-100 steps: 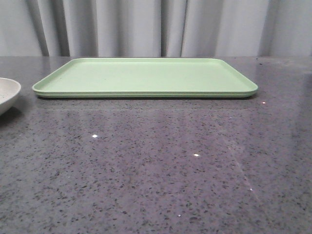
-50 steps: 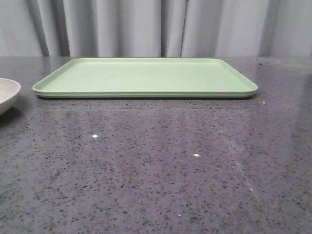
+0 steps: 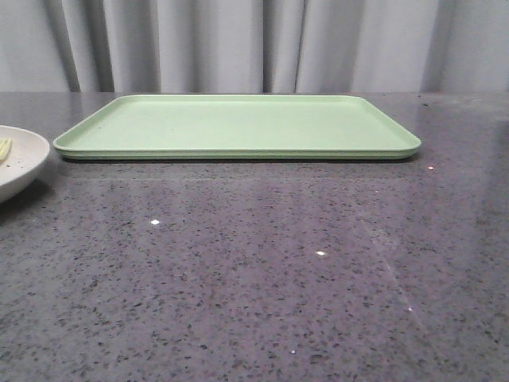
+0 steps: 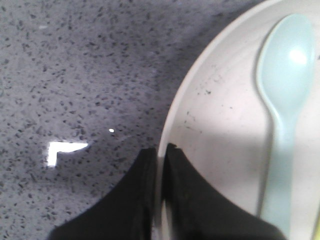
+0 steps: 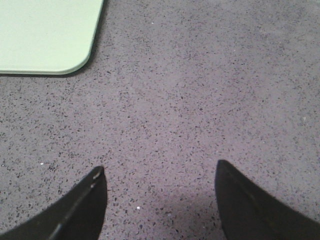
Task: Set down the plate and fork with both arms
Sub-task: 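Carry the plate over the green tray and lower it with the left gripper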
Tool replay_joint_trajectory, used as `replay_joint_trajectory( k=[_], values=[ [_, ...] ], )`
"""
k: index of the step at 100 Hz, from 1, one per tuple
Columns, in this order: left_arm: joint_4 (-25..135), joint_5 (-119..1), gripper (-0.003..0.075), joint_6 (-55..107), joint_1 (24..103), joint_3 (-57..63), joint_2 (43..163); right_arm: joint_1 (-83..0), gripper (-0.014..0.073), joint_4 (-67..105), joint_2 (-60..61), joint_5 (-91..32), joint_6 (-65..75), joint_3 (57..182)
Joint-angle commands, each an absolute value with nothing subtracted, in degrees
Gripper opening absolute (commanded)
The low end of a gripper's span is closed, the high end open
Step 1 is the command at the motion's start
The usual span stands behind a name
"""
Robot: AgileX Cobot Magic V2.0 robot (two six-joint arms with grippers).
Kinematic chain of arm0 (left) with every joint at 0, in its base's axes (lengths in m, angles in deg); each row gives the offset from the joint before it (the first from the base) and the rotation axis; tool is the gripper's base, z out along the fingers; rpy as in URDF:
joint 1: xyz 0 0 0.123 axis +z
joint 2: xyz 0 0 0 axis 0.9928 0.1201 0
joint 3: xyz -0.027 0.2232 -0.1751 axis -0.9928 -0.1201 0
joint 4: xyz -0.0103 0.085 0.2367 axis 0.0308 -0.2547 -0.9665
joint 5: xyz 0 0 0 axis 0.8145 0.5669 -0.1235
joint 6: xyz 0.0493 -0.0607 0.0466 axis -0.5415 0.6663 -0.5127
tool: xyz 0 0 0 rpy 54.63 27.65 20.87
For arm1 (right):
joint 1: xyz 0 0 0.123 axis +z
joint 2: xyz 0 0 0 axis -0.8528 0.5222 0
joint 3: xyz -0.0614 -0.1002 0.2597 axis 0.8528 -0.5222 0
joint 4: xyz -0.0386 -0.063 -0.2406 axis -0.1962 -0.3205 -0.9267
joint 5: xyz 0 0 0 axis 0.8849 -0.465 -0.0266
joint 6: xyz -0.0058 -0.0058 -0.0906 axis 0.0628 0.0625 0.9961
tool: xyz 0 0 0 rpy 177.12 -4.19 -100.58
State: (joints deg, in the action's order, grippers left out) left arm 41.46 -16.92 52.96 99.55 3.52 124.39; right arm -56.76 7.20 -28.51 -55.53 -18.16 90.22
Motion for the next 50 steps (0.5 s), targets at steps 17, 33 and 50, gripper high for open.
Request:
replay_joint_trajectory(
  k=[17, 33, 50],
  values=[
    [48.1, -14.4, -0.002, 49.6, 99.8, 6.9, 118.9, -57.0, 0.0475, 7.1, -27.8, -51.4, -18.0, 92.3],
    [53.7, -14.6, -0.002, 49.2, 97.4, 11.1, 118.6, -57.0, 0.0475, 7.1, -27.8, -51.4, -18.0, 92.3],
    [57.6, -16.3, -0.0021, 49.3, 91.9, 15.9, 120.4, -57.0, 0.0475, 7.1, -27.8, -51.4, -18.0, 92.3]
  ],
)
